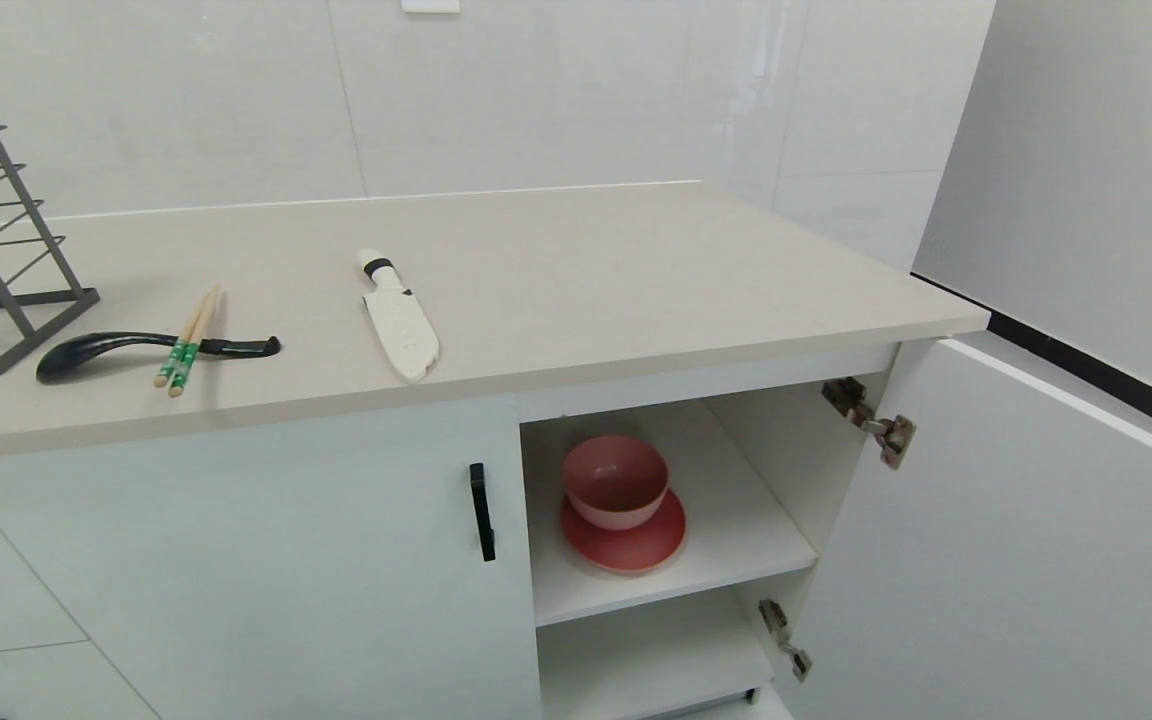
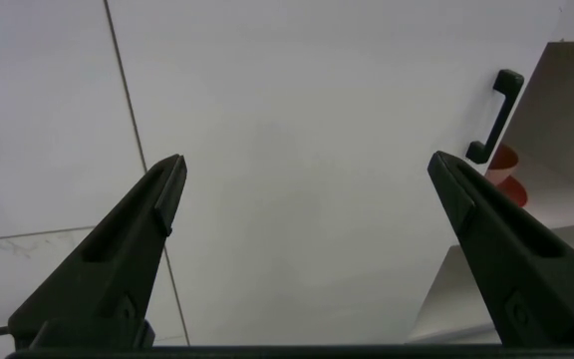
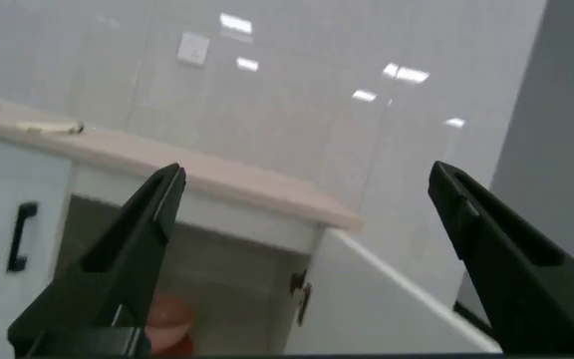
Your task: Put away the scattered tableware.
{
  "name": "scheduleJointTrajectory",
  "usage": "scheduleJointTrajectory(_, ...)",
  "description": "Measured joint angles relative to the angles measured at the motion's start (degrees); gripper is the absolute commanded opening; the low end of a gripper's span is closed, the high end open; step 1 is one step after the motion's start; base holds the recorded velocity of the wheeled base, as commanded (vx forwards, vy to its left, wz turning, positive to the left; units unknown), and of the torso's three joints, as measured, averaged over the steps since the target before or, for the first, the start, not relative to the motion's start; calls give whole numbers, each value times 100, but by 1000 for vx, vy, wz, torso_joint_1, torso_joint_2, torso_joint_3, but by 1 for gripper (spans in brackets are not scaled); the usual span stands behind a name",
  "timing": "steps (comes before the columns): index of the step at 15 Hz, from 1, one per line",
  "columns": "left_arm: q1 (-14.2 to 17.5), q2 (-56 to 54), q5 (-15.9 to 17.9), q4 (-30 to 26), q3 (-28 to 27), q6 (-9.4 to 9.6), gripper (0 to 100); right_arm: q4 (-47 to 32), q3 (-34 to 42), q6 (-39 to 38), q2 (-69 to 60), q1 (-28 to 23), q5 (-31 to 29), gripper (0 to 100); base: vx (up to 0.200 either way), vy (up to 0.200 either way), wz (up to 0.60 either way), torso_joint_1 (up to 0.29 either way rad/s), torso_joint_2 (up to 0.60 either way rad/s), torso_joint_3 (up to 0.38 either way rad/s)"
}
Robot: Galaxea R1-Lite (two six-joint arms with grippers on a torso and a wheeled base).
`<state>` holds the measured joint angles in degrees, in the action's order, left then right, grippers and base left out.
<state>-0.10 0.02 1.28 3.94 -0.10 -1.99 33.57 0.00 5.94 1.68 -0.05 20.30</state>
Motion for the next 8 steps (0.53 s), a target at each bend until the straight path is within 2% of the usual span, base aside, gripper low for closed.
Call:
scheduleJointTrajectory(3, -1, 0, -5, -49, 0, 55, 100, -446, 0, 121, -139, 0, 17, 100, 0, 0, 0, 0, 0, 0)
scheduleJointTrajectory(5, 0, 0, 39, -63, -1, -154, 100, -798, 0, 288, -161, 5, -183, 100, 0, 0, 0, 0, 0, 0)
scheduleJointTrajectory(8, 0, 0, 28, -52, -9, -154, 100, -2342, 0, 906, -171, 5, -634, 100, 0, 0, 0, 0, 0, 0)
